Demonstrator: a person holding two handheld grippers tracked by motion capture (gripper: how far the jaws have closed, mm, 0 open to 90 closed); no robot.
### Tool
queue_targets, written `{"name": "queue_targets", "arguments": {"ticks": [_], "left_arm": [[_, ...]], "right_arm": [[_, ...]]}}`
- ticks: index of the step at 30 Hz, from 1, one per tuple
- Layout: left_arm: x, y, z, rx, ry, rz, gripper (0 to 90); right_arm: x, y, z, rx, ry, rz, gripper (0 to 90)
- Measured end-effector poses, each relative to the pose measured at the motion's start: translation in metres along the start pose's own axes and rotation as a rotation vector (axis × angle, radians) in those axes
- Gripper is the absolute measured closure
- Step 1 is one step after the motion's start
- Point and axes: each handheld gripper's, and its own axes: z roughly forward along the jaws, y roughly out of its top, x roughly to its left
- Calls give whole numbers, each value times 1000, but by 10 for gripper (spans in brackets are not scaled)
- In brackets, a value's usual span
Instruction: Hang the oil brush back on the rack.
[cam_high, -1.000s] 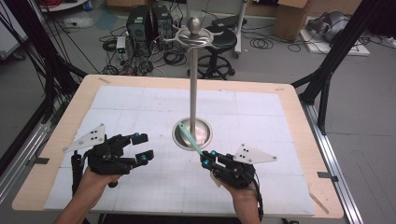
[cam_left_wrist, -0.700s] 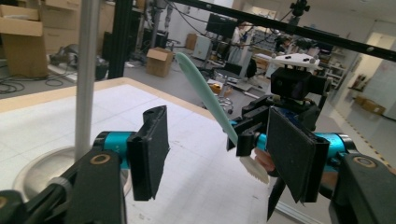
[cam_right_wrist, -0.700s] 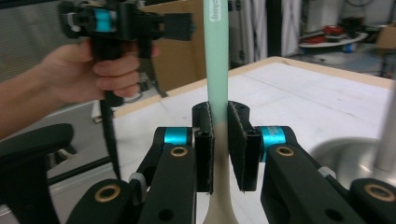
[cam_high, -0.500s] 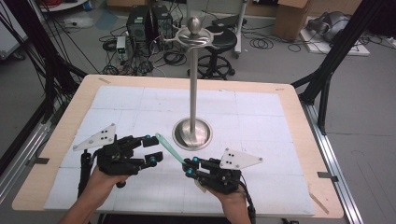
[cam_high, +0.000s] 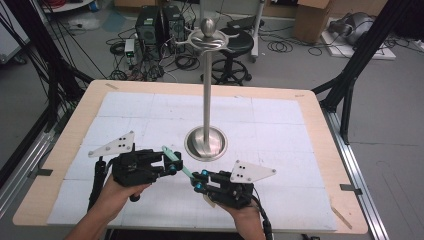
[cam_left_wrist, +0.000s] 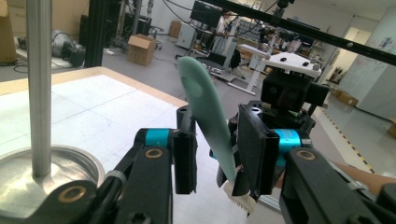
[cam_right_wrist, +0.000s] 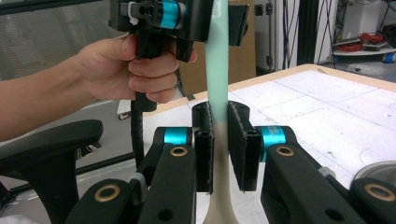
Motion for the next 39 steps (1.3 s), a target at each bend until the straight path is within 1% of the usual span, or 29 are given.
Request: {"name": "queue_targets", "arguments": {"ticks": [1,2,6,10,13,15,16,17,18,19,20,21,22,23,24,25,26,27,28,29,30,31,32,33,34,35,36,38,39], "left_arm": [[0,0,0,0,1,0,704],[1,0,0,3,1,-5,729],[0,0,0,10,-2,-6,744],[0,1,-1,12,-27,-16,780],[-1,1,-1,16,-33,-15,798],[-2,2,-2,15,-35,-2,802],[-2,2,-3,11,-47,3,810],[-2,2,-3,11,-47,3,815],[-3,3,-4,8,-48,8,815],[-4,4,-5,12,-54,19,819],[-4,4,-6,18,-68,22,822],[-4,5,-7,23,-75,32,824],[-4,6,-7,26,-82,38,825],[-5,7,-7,22,-106,49,826],[-6,8,-7,21,-121,54,826],[-6,8,-7,21,-121,54,826],[-7,9,-6,25,-135,66,826],[-8,11,-6,38,-149,85,826],[-8,11,-6,38,-149,85,826],[-10,12,-5,43,-159,94,826],[-11,13,-5,46,-168,101,826],[-12,14,-5,47,-173,107,826],[-13,15,-5,45,-181,113,826],[-14,15,-5,41,-188,114,827],[-14,16,-5,32,-193,116,827],[-14,16,-5,32,-193,116,826],[-15,16,-6,25,-194,116,826],[-15,16,-6,16,-189,112,823],[-16,16,-6,-11,-160,108,814]], "right_arm": [[0,0,0,0,0,0,813],[0,0,1,5,-4,-4,813],[0,0,2,13,-8,-10,813],[1,0,4,20,-12,-16,810],[1,0,5,25,-14,-25,804],[0,0,5,23,-14,-21,789],[-2,1,4,19,-16,-10,692],[-2,1,4,19,-16,-10,692],[-2,1,3,22,-17,3,638],[-6,2,2,28,0,20,581],[-9,2,0,38,34,40,527],[-12,4,-1,44,67,44,503],[-14,5,-3,57,89,48,501],[-16,9,-4,67,134,48,503],[-17,11,-3,77,149,40,512],[-17,11,-3,77,149,40,512],[-17,14,-2,84,172,32,534],[-16,18,1,100,217,20,586],[-16,18,1,100,217,20,586],[-15,19,3,103,225,16,606],[-13,21,8,130,261,-3,662],[-13,21,8,130,261,-3,662],[-12,21,10,140,271,-6,676],[-10,21,14,152,283,-9,709],[-7,20,18,171,296,-18,771],[-7,20,18,171,296,-18,771],[-5,18,20,162,283,-37,837],[-3,16,20,141,272,-22,843],[-2,16,21,123,254,-25,847]]}}
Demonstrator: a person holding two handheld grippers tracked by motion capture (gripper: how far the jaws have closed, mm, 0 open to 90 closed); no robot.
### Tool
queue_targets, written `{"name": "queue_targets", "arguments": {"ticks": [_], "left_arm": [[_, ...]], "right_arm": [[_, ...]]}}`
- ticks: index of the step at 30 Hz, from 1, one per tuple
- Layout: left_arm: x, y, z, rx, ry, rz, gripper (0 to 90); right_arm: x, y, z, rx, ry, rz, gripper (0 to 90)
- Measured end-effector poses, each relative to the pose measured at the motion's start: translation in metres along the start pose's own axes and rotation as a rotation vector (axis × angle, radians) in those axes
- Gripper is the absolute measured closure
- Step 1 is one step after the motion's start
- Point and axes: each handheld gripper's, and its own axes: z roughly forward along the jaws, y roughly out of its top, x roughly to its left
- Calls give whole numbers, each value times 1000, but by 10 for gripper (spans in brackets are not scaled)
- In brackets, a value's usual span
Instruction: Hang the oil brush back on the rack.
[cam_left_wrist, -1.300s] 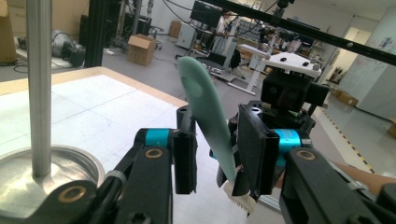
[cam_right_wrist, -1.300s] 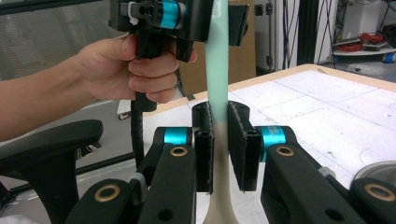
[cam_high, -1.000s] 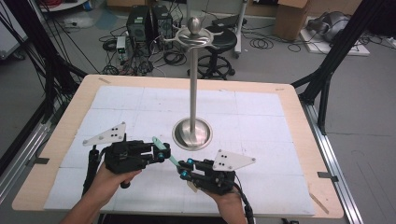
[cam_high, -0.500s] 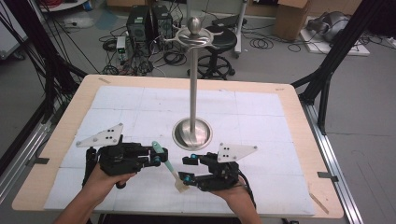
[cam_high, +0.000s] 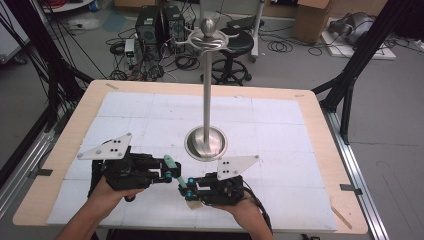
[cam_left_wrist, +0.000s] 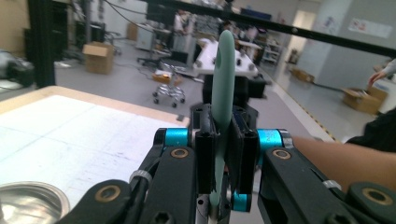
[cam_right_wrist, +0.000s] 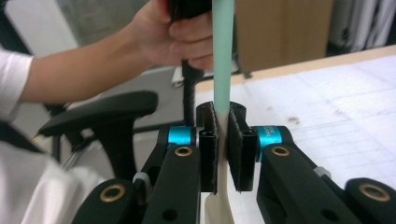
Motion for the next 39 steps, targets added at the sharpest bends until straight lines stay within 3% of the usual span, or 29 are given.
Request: {"name": "queue_targets", "arguments": {"ticks": [1,2,3,4,6,9,10,12,13,15,16,17,18,20,21,22,23,24,25,27,28,29,30,32,35,39], "left_arm": [[0,0,0,0,0,0,712],[0,0,1,-16,25,-12,712],[0,-1,3,-18,41,-24,589],[0,-1,4,-22,43,-16,589],[0,-3,7,-20,49,-7,595],[2,-4,10,-25,39,-6,736],[3,-4,11,-26,44,0,736],[6,-4,12,-17,46,-6,822],[7,-4,12,-15,54,-1,827],[10,-2,12,-21,62,2,828],[11,-1,12,-32,64,0,829],[13,1,12,-31,63,1,829],[17,6,13,-16,72,8,830],[18,8,14,-3,76,13,830],[21,14,17,20,83,25,830],[22,15,18,24,84,26,830],[25,22,23,31,84,31,830],[25,22,23,31,84,31,830],[27,30,27,43,79,43,830],[28,35,30,47,76,49,830],[29,39,32,53,76,55,830],[30,43,34,53,76,58,830],[33,52,36,60,74,68,830],[34,58,37,60,76,71,829],[39,71,38,45,80,75,829],[44,81,38,41,87,63,830]], "right_arm": [[1,-1,0,-13,-9,17,848],[1,-1,0,-13,-9,17,848],[1,-2,1,-39,-47,29,848],[1,-2,1,-39,-47,29,848],[2,-2,2,-66,-65,21,848],[1,-3,2,-83,-81,34,848],[0,-4,2,-89,-80,34,847],[0,-6,2,-93,-96,19,839],[0,-8,-1,-95,-123,36,637],[0,-8,-2,-98,-146,50,584],[1,-12,-12,-109,-196,59,534],[1,-12,-12,-109,-196,59,534],[3,-17,-28,-113,-268,62,474],[4,-18,-34,-113,-289,63,458],[8,-22,-55,-137,-364,64,420],[8,-22,-55,-137,-364,64,420],[11,-24,-69,-151,-407,73,405],[11,-24,-69,-151,-407,73,405],[13,-24,-83,-158,-455,70,396],[13,-24,-88,-158,-474,71,387],[16,-25,-99,-149,-531,69,360],[16,-25,-99,-149,-531,69,360],[18,-27,-109,-134,-587,62,335],[18,-29,-112,-131,-602,64,325],[21,-35,-123,-104,-671,71,277],[21,-40,-129,-89,-697,77,271]]}}
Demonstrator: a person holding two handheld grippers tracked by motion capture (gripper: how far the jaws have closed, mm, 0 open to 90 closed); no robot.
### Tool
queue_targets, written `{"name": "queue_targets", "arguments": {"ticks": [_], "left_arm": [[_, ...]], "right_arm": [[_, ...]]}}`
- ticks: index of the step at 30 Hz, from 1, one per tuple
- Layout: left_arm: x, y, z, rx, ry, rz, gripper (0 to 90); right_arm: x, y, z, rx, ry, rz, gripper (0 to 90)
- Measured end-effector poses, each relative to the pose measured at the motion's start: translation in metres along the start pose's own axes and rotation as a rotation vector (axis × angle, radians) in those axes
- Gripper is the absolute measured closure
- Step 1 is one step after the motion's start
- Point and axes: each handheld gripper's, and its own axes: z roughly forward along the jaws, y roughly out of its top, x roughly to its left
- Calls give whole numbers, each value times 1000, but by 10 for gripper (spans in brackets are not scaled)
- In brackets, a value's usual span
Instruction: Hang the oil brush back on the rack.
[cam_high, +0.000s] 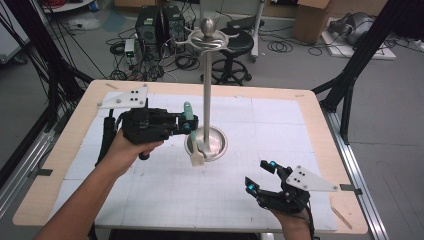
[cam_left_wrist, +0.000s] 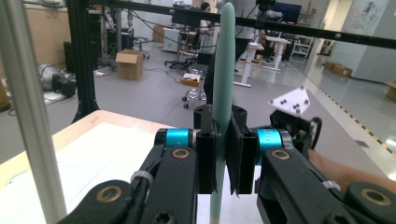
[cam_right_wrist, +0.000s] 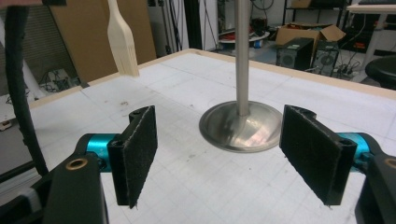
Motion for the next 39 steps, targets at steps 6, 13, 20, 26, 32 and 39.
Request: {"name": "queue_targets", "arguments": {"ticks": [6,13,20,26,32,39], "left_arm": [[5,9,1,-4,-1,-18,830],[15,25,8,26,-5,-28,830],[29,46,15,54,2,-20,830],[36,62,22,59,-16,-22,830],[40,71,25,48,-31,-20,830],[48,72,27,51,-37,-42,830]], "right_arm": [[-3,-4,-3,-17,-17,17,272],[-5,-4,-4,-23,-18,21,268],[-8,-6,-8,-32,-25,29,267],[-8,-7,-7,-24,-19,33,268],[-8,-7,-6,-21,-14,30,267],[-8,-8,-7,-27,-8,32,268]]}}
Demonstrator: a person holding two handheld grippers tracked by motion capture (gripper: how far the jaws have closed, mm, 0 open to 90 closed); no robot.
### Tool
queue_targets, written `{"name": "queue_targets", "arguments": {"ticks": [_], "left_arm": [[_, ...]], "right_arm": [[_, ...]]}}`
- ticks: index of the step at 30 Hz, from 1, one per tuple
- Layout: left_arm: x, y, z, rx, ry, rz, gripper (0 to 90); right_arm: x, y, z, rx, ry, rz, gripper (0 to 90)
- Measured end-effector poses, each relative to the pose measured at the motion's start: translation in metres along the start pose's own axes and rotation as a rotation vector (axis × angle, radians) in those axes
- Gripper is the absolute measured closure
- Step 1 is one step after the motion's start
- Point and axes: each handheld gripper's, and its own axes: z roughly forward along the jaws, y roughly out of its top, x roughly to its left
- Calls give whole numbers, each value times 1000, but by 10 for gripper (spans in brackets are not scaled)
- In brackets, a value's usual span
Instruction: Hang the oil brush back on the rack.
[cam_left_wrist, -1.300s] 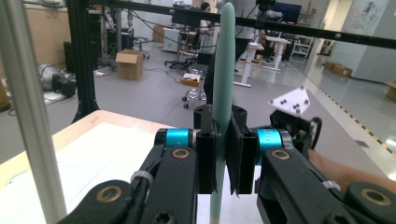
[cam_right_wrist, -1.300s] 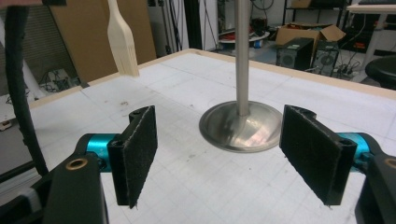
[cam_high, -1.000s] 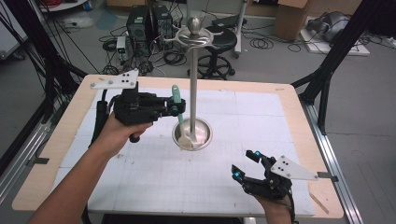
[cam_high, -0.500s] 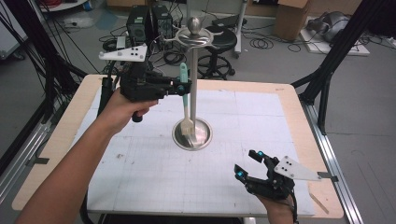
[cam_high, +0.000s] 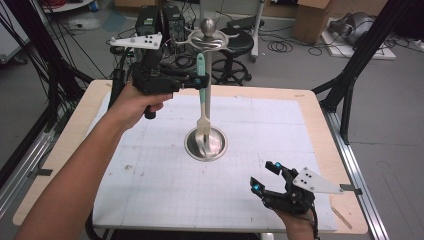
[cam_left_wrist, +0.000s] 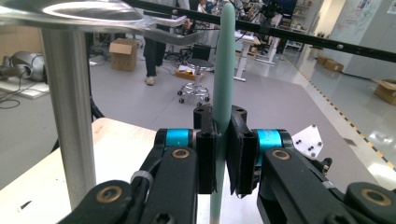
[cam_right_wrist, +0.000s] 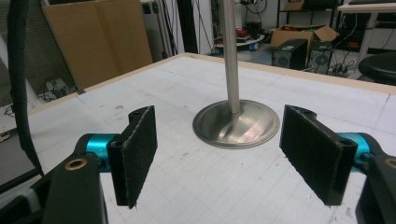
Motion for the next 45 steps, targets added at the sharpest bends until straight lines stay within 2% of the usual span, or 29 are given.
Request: {"name": "queue_targets", "arguments": {"ticks": [2,12,15,22,24,26,29,31,34,35,38,40,41,42,43,44,45], "left_arm": [[2,0,1,11,6,-1,830],[10,-1,4,-8,-9,-39,830],[12,-2,5,0,3,-49,830],[12,-5,9,0,16,-39,824],[10,-8,8,-12,27,-7,812],[9,-10,7,-16,38,-6,697],[6,-17,0,-19,107,36,562],[5,-20,-2,-36,121,46,453],[1,-35,-20,-81,152,64,375],[1,-35,-20,-81,152,64,360],[-4,-48,-35,-96,189,78,321],[-8,-57,-43,-99,197,83,294],[-10,-62,-47,-101,208,80,240],[-13,-68,-51,-105,234,79,240],[-16,-76,-56,-114,252,75,203],[-20,-87,-63,-133,255,83,200],[-20,-87,-63,-133,255,83,190]], "right_arm": [[0,0,0,2,1,3,268],[1,0,0,0,12,-1,269],[1,0,0,-3,13,1,268],[1,-1,-1,3,9,1,269],[0,-1,-2,-2,5,1,268],[0,-1,-4,-4,0,1,268],[-1,-1,-6,-10,-7,5,267],[-2,-1,-7,-9,-14,8,267],[-3,-1,-8,-16,-16,12,266],[-3,-1,-8,-16,-16,12,266],[-5,-2,-9,-16,-30,17,257],[-7,-3,-10,-12,-50,19,247],[-8,-3,-10,-11,-55,14,246],[-8,-3,-10,-11,-55,14,246],[-9,-5,-10,-4,-66,8,246],[-9,-5,-10,-3,-66,7,246],[-9,-6,-10,2,-66,6,246]]}}
